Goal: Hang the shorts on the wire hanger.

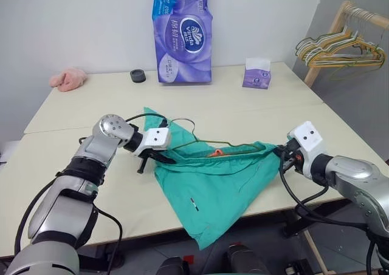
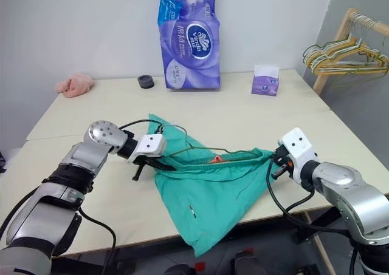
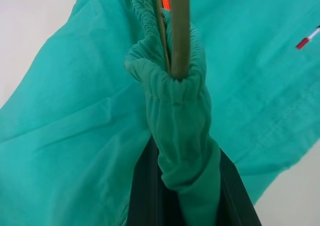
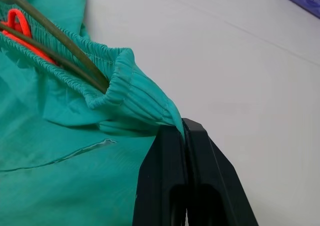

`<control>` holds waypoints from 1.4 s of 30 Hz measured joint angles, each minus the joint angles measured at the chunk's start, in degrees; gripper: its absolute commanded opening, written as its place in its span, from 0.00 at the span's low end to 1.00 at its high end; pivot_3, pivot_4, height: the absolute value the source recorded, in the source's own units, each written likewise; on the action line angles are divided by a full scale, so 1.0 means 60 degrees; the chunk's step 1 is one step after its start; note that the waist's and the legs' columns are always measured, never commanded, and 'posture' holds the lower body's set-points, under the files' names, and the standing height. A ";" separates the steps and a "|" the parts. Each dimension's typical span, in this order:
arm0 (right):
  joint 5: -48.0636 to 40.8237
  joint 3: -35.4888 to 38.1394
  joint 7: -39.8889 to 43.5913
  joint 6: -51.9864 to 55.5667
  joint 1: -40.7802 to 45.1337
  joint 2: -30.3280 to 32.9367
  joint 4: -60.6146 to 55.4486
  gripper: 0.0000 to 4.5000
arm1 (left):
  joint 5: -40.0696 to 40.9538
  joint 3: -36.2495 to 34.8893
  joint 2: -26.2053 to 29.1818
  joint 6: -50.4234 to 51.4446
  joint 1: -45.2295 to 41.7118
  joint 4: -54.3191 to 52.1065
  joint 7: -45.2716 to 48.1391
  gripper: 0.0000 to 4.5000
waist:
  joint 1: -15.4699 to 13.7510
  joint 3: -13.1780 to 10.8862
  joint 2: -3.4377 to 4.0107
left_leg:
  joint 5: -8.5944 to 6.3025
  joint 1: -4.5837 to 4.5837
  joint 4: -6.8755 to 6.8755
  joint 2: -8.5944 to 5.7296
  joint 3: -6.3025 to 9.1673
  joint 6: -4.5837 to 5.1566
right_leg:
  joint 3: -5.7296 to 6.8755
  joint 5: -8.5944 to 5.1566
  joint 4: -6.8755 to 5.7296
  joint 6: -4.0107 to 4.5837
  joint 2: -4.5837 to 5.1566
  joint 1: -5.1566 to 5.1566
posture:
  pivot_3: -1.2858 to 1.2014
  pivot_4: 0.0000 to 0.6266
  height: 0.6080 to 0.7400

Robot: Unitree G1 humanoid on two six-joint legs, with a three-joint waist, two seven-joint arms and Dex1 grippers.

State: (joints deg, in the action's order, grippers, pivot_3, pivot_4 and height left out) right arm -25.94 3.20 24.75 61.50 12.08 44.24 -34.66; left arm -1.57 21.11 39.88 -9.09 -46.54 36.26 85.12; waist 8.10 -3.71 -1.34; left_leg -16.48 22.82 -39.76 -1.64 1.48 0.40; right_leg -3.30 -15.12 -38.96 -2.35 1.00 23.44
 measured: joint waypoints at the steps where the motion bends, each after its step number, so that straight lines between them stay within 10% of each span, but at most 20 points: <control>1: -0.0019 0.0026 0.0037 0.0041 -0.0088 0.0021 0.0002 0.00 | -0.0074 0.0000 -0.0032 -0.0016 -0.0003 -0.0002 -0.0132 0.00 | 0.0001 0.0000 0.0000 | 0.0000 0.0000 0.0000 0.0000 0.0000 0.0000 | 0.0000 0.0000 0.0000 0.0000 0.0000 0.0000 | 0.43 0.05 1.00; 18: -0.0949 0.1530 0.0597 0.0211 -0.1112 0.0555 -0.0158 0.00 | -0.0222 -0.0014 -0.0138 -0.0462 -0.0112 0.0334 -0.0965 0.00 | -0.0003 -0.0004 0.0005 | -0.0003 -0.0003 -0.0003 0.0000 -0.0002 0.0005 | -0.0001 -0.0001 0.0001 -0.0003 0.0000 -0.0006 | 0.43 0.07 1.00; 28: 0.0580 -0.1713 0.0468 -0.0155 0.1259 0.2009 -0.1272 0.00 | -0.0828 -0.0010 -0.0035 0.0032 -0.0161 -0.0330 -0.1149 0.00 | 0.0022 -0.0017 0.0024 | -0.0004 0.0002 -0.0004 0.0003 -0.0004 0.0005 | 0.0000 -0.0003 0.0007 -0.0005 0.0000 -0.0001 | 0.43 0.08 1.00; 42: 0.1902 -0.3780 0.0767 -0.0326 0.3033 0.1028 -0.0732 0.00 | -0.0879 -0.0061 -0.0230 0.0779 -0.0020 -0.1109 -0.1365 0.00 | 0.0040 -0.0018 0.0026 | -0.0005 0.0004 -0.0008 0.0003 -0.0002 0.0005 | 0.0001 -0.0002 0.0003 -0.0003 0.0005 0.0005 | 0.43 0.07 1.00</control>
State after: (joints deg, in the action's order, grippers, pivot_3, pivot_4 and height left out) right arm -14.53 -19.48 29.36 59.54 30.28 50.41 -39.05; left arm -6.84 20.74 38.50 -4.42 -46.65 29.60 76.93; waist 8.34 -3.82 -1.18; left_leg -16.50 22.85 -39.81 -1.62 1.47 0.44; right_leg -3.30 -15.14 -38.94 -2.37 1.03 23.47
